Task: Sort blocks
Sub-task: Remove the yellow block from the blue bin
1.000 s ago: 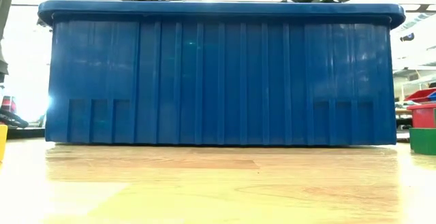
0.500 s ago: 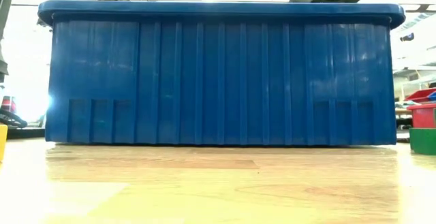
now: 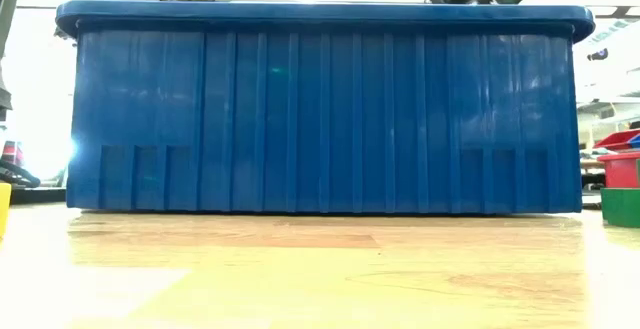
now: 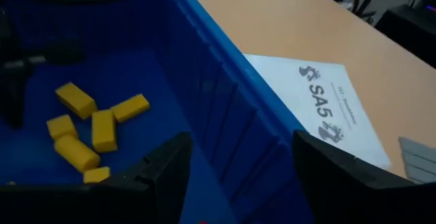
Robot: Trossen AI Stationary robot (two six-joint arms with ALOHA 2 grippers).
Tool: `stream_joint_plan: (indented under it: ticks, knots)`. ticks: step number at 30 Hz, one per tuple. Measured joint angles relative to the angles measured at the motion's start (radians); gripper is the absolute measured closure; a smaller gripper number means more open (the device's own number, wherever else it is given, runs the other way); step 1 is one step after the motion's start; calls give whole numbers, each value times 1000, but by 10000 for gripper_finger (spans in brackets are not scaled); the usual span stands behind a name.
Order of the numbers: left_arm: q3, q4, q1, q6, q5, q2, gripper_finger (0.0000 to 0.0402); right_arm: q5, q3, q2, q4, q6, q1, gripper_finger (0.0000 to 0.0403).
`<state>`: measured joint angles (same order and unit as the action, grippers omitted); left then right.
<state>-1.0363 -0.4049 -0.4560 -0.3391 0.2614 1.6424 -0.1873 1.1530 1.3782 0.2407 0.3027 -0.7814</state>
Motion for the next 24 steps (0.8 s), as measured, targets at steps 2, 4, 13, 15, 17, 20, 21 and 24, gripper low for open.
stream_joint_plan:
  ticks: [2,4,13,15,17,20,21,24]
  knots:
    - [-10,25,7,3,41,0,397,0,0,-9,1,-23,10,165]
    - [-12,63,15,3,72,0,397,0,0,-16,0,-44,24,165]
    - [-16,381,72,104,185,122,397,0,0,-18,0,-127,116,165]
    - [-40,448,80,161,205,177,397,1,0,-18,1,-144,136,165]
    - [-72,502,80,210,221,224,396,1,0,-18,1,-153,154,165]
    - [-129,555,78,255,256,290,396,2,0,-18,0,-154,174,165]
    - [-149,557,78,260,280,313,396,3,1,-18,0,-154,181,165]
    - [-197,567,79,294,397,377,396,4,1,-18,0,-154,197,165]
